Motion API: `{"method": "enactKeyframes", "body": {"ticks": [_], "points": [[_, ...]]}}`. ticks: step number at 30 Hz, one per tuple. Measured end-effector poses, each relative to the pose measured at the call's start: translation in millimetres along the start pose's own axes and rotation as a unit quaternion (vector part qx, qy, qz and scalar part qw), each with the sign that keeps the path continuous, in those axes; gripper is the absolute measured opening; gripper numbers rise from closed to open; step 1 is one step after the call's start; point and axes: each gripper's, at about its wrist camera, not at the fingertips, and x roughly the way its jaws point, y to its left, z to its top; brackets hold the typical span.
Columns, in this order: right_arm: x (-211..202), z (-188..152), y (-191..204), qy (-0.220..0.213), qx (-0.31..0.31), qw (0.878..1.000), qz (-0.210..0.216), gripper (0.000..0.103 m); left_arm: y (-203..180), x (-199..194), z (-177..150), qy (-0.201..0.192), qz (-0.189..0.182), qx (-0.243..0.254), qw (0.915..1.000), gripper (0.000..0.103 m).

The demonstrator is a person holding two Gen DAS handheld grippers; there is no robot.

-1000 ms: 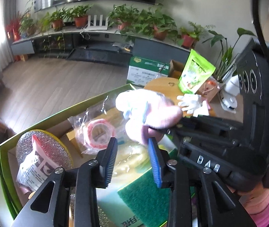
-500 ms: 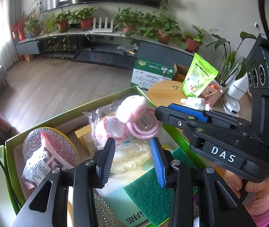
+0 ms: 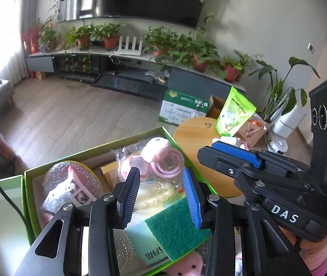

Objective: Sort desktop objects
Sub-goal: 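Lower the pink plush toy into the green box and open the right gripper, then withdraw the right gripper from the box back over the pile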

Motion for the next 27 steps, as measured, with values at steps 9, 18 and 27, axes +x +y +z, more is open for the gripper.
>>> {"method": "enactKeyframes", "body": {"ticks": [9,18,27], "points": [[-50.5,-4.7,32.8,-0.023,-0.021,0.999,0.016,0.029,-8.5,-53.9,-9.5,-0.031,-0.002,0.002,0.9995,0.039],[-105.0,-20.5,65.1,-0.044,-0.046,0.998,0.03,0.029,-28.6,-114.3,-32.6,-0.061,-0.006,0.014,0.998,0.039],[-155.9,-52.2,98.2,-0.054,-0.066,0.995,0.054,0.031,-41.2,-167.9,-70.1,-0.084,-0.003,0.016,0.9963,0.039]]}}
